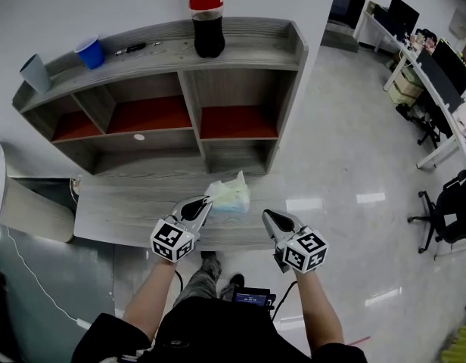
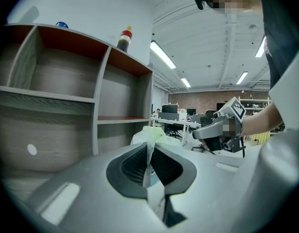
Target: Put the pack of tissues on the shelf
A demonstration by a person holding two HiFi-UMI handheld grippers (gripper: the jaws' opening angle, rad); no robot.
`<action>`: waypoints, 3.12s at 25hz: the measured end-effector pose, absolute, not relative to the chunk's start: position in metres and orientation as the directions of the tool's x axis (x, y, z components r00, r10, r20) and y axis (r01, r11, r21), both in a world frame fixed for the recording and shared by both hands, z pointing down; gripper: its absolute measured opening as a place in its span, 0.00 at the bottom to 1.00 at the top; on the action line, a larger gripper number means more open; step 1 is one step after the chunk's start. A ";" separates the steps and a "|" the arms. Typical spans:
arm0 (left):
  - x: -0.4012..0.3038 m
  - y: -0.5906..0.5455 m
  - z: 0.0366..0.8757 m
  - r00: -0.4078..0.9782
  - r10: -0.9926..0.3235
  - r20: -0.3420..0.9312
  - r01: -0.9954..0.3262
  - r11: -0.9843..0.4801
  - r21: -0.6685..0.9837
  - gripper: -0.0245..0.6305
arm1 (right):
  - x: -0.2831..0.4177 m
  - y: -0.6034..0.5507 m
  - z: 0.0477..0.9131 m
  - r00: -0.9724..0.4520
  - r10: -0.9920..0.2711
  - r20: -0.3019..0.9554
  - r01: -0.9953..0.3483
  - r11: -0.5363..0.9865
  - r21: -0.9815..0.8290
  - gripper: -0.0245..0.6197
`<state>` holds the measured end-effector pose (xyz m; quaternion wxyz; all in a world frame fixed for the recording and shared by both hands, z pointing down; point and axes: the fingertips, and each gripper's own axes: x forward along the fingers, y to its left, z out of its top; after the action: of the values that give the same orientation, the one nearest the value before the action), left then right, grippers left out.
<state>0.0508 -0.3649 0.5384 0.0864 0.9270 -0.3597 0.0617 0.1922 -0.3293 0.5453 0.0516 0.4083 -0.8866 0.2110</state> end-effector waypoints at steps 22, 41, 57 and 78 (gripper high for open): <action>0.074 -0.493 0.628 0.674 -0.718 0.175 -0.736 -0.673 0.072 0.06 | 0.194 -0.465 0.612 -0.590 -0.752 0.294 -0.805 0.516 -0.294 0.04; 0.099 -0.544 0.707 0.614 -0.752 0.238 -0.785 -0.614 0.084 0.06 | 0.188 -0.501 0.683 -0.548 -0.768 0.332 -0.833 0.466 -0.298 0.04; 0.097 -0.562 0.750 0.534 -0.767 0.354 -0.815 -0.578 -0.022 0.06 | 0.187 -0.510 0.698 -0.558 -0.757 0.341 -0.827 0.468 -0.313 0.04; 0.099 -0.539 0.723 0.630 -0.689 0.359 -0.761 -0.639 0.109 0.39 | 0.196 -0.504 0.686 -0.544 -0.746 0.385 -0.838 0.463 -0.289 0.04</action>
<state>0.0994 -0.5391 0.7227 0.1264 0.8938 -0.4055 0.1436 0.1961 -0.5044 0.6860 0.1022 0.4664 -0.8490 0.2262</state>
